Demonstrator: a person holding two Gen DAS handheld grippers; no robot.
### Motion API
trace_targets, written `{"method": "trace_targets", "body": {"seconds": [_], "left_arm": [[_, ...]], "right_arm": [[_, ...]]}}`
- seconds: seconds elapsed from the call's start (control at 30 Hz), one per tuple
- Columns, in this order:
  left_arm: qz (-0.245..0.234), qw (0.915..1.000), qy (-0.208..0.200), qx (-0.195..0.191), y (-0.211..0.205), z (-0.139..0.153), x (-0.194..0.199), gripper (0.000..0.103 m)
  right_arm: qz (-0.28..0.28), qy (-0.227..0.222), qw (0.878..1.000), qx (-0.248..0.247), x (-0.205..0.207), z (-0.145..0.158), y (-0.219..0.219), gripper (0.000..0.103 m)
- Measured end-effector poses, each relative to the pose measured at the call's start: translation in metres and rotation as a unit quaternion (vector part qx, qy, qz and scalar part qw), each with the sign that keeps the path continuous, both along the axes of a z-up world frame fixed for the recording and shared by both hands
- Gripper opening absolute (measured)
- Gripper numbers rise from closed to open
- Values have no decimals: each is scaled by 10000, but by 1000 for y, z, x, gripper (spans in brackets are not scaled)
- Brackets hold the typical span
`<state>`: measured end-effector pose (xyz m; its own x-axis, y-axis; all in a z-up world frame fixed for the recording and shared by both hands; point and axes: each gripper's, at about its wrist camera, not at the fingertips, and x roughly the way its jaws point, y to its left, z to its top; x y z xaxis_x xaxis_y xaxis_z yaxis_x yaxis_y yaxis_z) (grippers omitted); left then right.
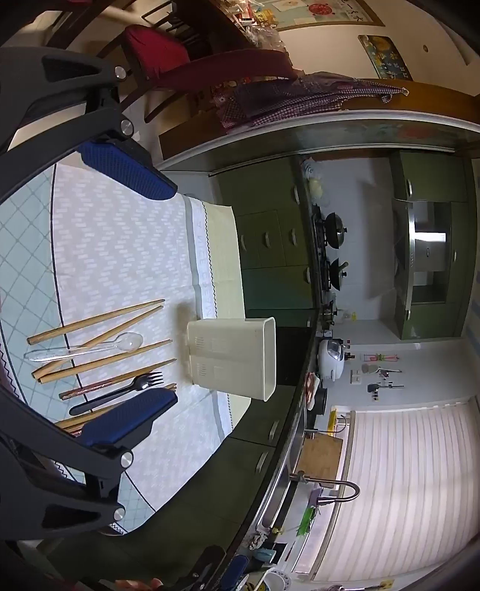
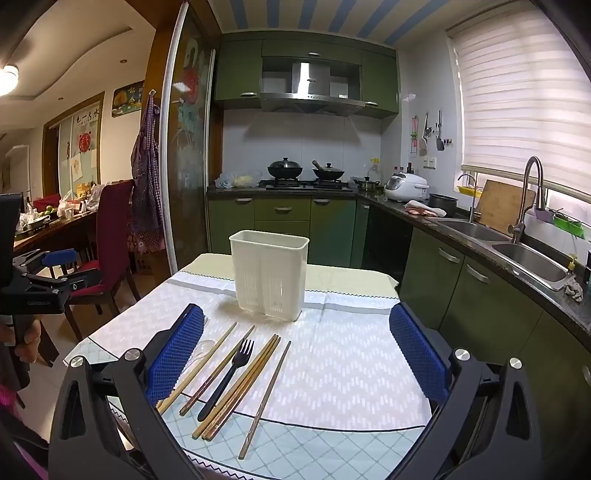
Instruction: Organize utensils
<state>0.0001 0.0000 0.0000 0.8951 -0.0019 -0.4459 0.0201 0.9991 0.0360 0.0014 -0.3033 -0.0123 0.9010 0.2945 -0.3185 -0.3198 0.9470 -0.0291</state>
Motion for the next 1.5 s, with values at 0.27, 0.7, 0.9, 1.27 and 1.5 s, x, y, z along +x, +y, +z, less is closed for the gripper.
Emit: {"method": "trace_targets", "body": {"seconds": [0.27,0.7,0.9,1.27,1.5], "left_arm": [[-5,10000,13,-23,1,0,-1,97],[-35,9999,149,-52,-1,-15,3,97],[-66,9994,233,-246,2,-19,4,97],[-1,9996,188,-203,3,-15,6,97],[18,9998,189,-113,0,-13,4,97]], "right_arm": [[6,30,10000,-12,1,-1,1,99],[11,51,10000,1,2,-1,1,99],[8,63,10000,-7,3,-3,2,99],[14,73,10000,-9,3,-5,4,99],[16,89,10000,-12,5,-9,8,99]]}}
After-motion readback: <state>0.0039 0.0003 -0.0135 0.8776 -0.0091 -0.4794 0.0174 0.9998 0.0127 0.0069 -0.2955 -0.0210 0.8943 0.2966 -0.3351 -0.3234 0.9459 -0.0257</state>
